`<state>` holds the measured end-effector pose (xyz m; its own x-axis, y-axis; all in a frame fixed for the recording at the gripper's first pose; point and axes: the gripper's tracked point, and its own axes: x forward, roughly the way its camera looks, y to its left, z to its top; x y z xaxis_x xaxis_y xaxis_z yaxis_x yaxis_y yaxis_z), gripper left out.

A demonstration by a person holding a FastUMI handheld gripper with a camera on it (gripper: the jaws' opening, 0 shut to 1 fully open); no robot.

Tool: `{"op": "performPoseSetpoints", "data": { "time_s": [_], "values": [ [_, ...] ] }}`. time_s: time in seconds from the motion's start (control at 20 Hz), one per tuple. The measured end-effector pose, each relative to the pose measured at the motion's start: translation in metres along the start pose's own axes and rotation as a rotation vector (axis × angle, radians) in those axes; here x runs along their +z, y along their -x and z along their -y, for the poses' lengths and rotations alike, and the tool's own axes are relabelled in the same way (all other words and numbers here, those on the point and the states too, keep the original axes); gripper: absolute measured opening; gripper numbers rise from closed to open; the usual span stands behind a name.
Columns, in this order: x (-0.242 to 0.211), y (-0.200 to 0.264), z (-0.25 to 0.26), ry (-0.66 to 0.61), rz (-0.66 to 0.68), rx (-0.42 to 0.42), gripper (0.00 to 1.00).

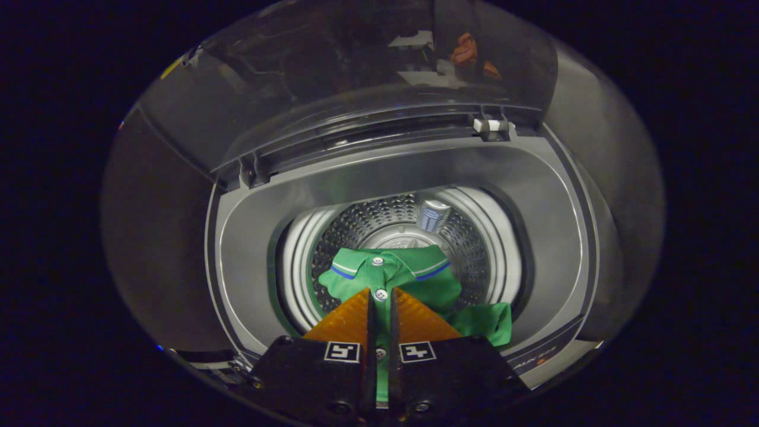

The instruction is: Put the clothes into the washing machine and then close the washing machine lid.

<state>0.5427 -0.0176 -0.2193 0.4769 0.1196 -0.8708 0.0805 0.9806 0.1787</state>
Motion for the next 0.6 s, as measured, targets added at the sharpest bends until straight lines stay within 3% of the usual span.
{"op": "performPoseSetpoints", "data": {
  "time_s": [0.15,0.3,0.45,0.6],
  "values": [
    [-0.001,0.005,-0.001,0.012,-0.008,0.016,0.17],
    [-0.004,0.010,-0.004,0.013,0.031,0.006,0.36],
    [0.010,0.021,0.003,0.028,0.113,-0.016,0.66],
    [0.012,0.025,0.007,0.068,0.145,-0.034,0.79]
  ]
}}
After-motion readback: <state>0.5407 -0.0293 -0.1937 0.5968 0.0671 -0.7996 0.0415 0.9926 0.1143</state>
